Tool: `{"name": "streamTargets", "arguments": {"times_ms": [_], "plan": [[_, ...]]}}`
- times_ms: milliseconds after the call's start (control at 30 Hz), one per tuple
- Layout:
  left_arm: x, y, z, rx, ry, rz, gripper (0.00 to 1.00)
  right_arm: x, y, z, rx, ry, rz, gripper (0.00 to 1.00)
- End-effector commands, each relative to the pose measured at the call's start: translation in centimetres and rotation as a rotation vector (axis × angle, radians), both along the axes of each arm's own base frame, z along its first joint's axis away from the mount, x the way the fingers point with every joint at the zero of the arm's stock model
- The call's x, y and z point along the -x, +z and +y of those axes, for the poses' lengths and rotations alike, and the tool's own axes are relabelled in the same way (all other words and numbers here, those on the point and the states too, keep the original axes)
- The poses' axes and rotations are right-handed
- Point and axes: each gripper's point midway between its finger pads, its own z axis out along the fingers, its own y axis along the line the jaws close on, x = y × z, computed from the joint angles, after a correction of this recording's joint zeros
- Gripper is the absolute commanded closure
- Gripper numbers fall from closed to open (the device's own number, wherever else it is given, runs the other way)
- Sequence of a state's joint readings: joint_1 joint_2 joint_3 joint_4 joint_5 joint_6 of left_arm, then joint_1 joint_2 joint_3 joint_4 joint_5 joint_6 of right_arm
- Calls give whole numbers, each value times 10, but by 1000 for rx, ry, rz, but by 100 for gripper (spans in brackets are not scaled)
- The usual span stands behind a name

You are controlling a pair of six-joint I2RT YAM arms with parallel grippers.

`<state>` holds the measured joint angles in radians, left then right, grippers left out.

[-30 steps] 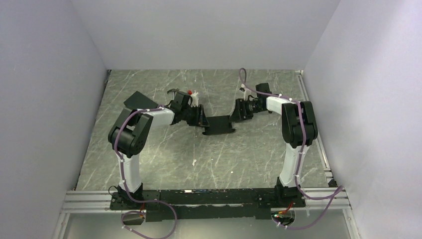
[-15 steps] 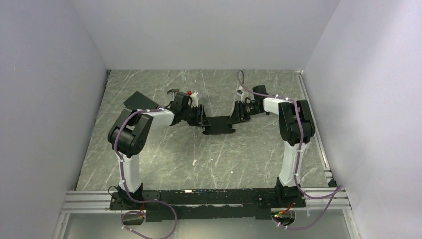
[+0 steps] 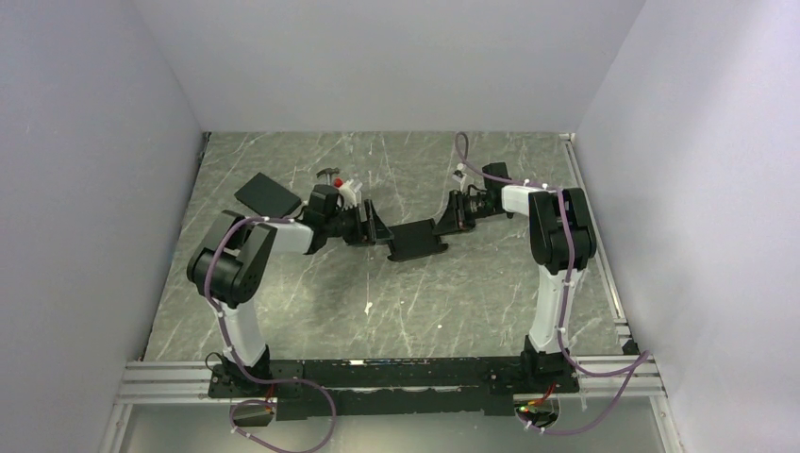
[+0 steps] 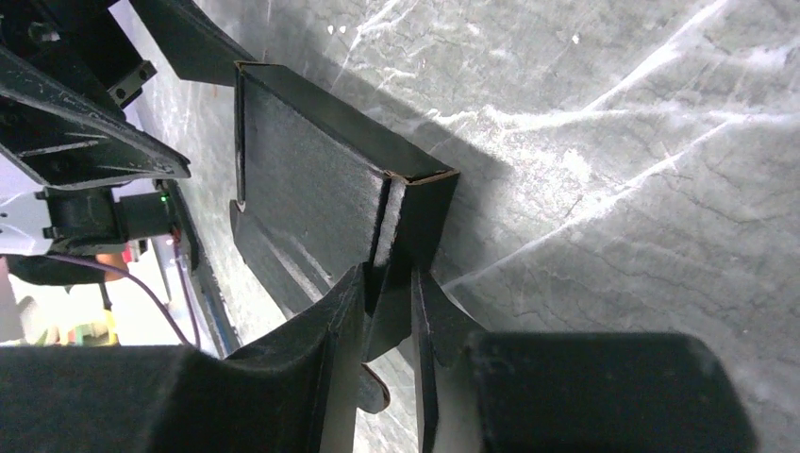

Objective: Fold the paper box
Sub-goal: Close the paper box at the center of the board.

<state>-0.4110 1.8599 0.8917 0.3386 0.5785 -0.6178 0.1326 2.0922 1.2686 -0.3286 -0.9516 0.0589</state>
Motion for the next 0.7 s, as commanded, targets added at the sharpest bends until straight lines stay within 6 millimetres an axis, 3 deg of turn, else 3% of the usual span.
{"name": "streamTargets", "arguments": {"times_ms": [0,367,667], "plan": [[3,7,7,77,51,15,18,1,-19,-9,16,-23,40,89],[6,1,-7,292,80,78,13,1,-20,-13,-39,-52,89,91],[13,-14,-30,356,91,148,23,2,-23,-14,-64,-65,117,92]]}}
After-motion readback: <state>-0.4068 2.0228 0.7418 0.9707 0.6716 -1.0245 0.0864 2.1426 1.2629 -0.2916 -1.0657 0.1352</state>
